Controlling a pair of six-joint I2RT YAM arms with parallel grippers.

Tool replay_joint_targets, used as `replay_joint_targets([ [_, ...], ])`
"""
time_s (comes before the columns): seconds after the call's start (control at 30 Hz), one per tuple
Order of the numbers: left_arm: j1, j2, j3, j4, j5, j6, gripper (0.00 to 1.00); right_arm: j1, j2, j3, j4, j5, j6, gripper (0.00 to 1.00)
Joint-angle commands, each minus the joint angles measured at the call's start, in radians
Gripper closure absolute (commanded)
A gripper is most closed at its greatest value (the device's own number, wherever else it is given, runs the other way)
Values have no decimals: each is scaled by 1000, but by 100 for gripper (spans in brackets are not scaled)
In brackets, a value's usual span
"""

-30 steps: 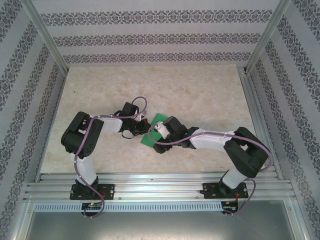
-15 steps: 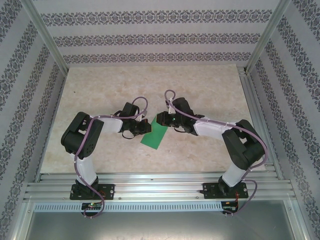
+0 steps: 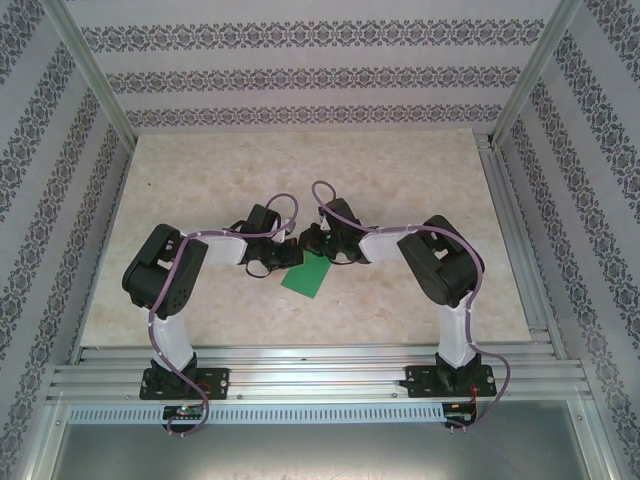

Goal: Fold a paper plane with a square sheet of paper (fold left side to right side)
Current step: Fold the square sheet of paper in half at the center of the table.

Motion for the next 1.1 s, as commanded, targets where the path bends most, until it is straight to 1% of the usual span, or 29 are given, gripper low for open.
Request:
replay_joint_targets([
  [0.0,-11,33,-14,-104,-107,31,100,20,22,21,1,37,19,92],
  [0.13,-11,32,-17,-101,-110,29,100,11,45,30,-35,51,-23,92],
  [0.23,-11,32,-26,-100,-114,30,100,3,49,63,-126,100,-112,91],
  [0.3,-10,32,-38,-96,-115,29,100,-15,48,78,-157,123,-156,91],
  [0.4,-12,34,-52,-84,-114,25,100,-44,60,107,-175,114,-199,90],
  [0.5,-12,33,-67,-79,-118,24,100,-65,71,142,-219,137,-244,90],
  [0.83,-13,34,-88,-68,-121,23,100,-151,122,231,-269,142,-285,89],
  [0.93,-12,29,-88,-70,-121,19,100,-164,67,215,-247,122,-287,88],
  [1.07,-13,20,-86,-77,-124,19,100,-155,-81,141,-230,87,-293,88],
])
